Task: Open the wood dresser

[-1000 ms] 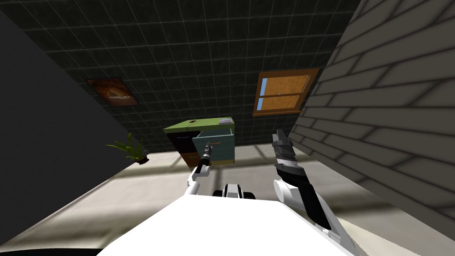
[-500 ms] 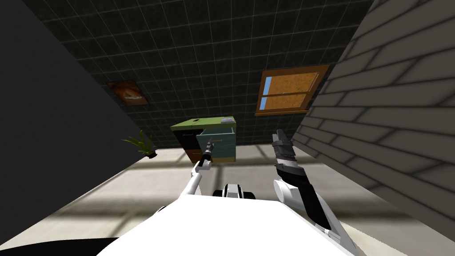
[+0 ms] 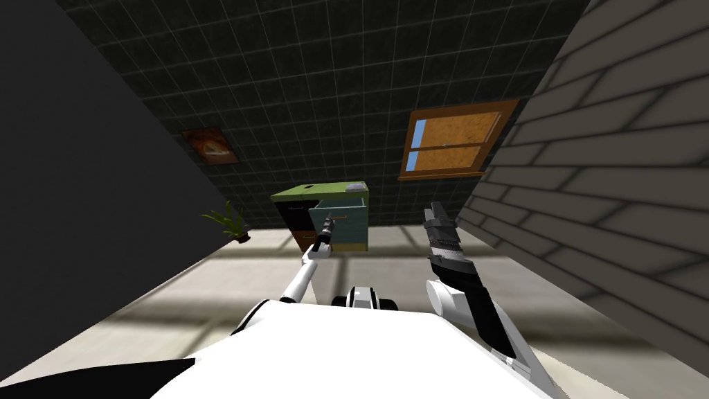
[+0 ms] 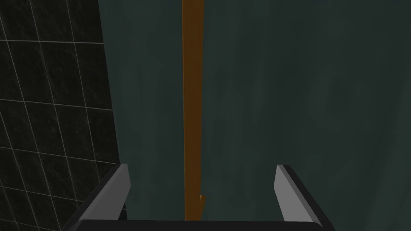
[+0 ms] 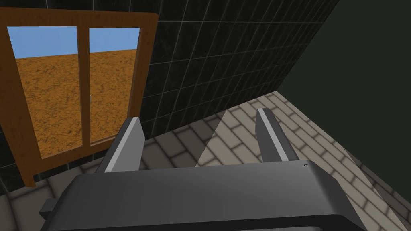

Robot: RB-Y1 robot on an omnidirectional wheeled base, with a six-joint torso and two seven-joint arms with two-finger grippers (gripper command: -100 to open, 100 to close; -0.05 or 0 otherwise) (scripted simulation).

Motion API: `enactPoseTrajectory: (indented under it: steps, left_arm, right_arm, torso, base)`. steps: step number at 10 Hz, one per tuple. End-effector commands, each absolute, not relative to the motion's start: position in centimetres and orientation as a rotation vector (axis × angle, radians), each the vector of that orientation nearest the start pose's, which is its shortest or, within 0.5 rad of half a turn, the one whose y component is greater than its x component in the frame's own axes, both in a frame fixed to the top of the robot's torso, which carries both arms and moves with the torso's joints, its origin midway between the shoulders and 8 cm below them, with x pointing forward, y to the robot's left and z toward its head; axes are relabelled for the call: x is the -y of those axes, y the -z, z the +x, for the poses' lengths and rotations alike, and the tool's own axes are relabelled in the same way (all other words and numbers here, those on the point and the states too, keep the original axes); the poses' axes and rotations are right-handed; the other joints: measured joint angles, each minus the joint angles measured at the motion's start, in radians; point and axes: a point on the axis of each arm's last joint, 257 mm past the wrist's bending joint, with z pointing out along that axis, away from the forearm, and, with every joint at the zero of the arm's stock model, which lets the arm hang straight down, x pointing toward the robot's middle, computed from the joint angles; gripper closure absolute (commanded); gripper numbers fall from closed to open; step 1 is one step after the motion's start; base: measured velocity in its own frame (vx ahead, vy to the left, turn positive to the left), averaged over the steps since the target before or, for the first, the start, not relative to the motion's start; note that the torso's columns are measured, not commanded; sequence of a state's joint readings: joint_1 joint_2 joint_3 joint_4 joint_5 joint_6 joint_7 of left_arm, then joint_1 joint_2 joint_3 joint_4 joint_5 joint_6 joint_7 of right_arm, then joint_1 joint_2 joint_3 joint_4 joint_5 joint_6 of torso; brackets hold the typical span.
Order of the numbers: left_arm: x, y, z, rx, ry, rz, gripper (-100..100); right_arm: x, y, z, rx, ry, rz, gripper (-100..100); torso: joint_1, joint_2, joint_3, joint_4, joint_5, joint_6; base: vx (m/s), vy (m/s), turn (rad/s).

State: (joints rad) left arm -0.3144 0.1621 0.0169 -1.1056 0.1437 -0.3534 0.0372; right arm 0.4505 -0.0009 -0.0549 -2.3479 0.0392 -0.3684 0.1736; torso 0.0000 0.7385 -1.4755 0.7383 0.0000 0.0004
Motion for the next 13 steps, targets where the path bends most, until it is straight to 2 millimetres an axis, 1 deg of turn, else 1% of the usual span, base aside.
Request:
enactPoseTrajectory:
  steps: [1, 3, 4, 5, 6, 7, 8, 9, 11, 12, 13]
  left_arm:
    - [-25.7, 18.4, 62.9, -1.08, 1.325, -1.055, -100]
    - [-25.1, 17.7, 64.1, -1.086, 1.33, -1.049, -100]
    - [-25.2, 18.1, 64.3, -1.093, 1.324, -1.057, -100]
    - [-25.9, 17.1, 65.2, -1.086, 1.325, -1.046, -100]
    - [-25.6, 16.6, 65.7, -1.088, 1.327, -1.043, -100]
    - [-25.2, 15.8, 66.3, -1.085, 1.334, -1.033, -100]
    - [-25.3, 16.5, 66.6, -1.097, 1.324, -1.046, -100]
    - [-26.1, 14.9, 67.4, -1.081, 1.328, -1.03, -100]
    - [-25.7, 14.6, 68.7, -1.097, 1.318, -1.039, -100]
    - [-25.7, 14.7, 68.3, -1.09, 1.323, -1.035, -100]
    - [-25.7, 14.7, 68.4, -1.093, 1.32, -1.038, 0]
  right_arm:
    - [28.9, -4.6, 35.2, -0.681, -1.07, 0.577, 0]
    - [28.9, -4.6, 35.2, -0.681, -1.071, 0.577, 0]
    - [28.9, -4.6, 35.2, -0.681, -1.071, 0.577, 0]
    - [28.9, -4.6, 35.2, -0.681, -1.07, 0.577, 0]
    - [28.9, -4.6, 35.2, -0.681, -1.07, 0.577, 0]
    - [28.9, -4.6, 35.2, -0.681, -1.07, 0.577, 0]
    - [28.9, -4.6, 35.2, -0.681, -1.071, 0.577, 0]
    - [28.9, -4.6, 35.2, -0.681, -1.07, 0.577, 0]
    - [28.9, -4.6, 35.2, -0.681, -1.071, 0.577, 0]
    - [28.9, -4.6, 35.2, -0.681, -1.071, 0.577, 0]
    - [28.9, -4.6, 35.2, -0.681, -1.07, 0.577, 0]
  torso:
    - [0.001, -0.002, -0.001, -0.001, 0.0, 0.0]
    - [-0.001, 0.001, 0.0, 0.0, 0.0, 0.0]
    - [-0.001, 0.0, 0.0, 0.0, 0.0, 0.0]
    - [0.001, -0.002, -0.002, -0.001, 0.0, 0.0]
    - [0.001, 0.0, -0.001, 0.0, 0.0, -0.001]
    - [0.0, 0.001, 0.0, 0.0, 0.0, 0.0]
    - [-0.001, -0.001, 0.0, 0.0, 0.0, 0.0]
    - [0.0, -0.003, -0.002, -0.001, 0.0, 0.0]
    - [0.0, 0.001, 0.0, 0.0, 0.0, 0.0]
    - [0.0, -0.001, 0.0, 0.0, 0.0, 0.0]
    - [0.0, -0.002, -0.001, 0.0, 0.0, 0.0]
  base:
    - [-0.05, -0.014, 0.137]
    - [-0.064, -0.03, 0.058]
    - [-0.016, 0.004, -0.013]
    - [-0.061, -0.011, 0.152]
    - [-0.079, -0.011, 0.109]
    - [-0.047, -0.008, -0.005]
    - [-0.013, -0.009, -0.024]
    - [-0.059, -0.023, 0.141]
    - [-0.06, -0.021, 0.059]
    - [-0.011, -0.005, -0.005]
    - [0.0, 0.0, 0.0]
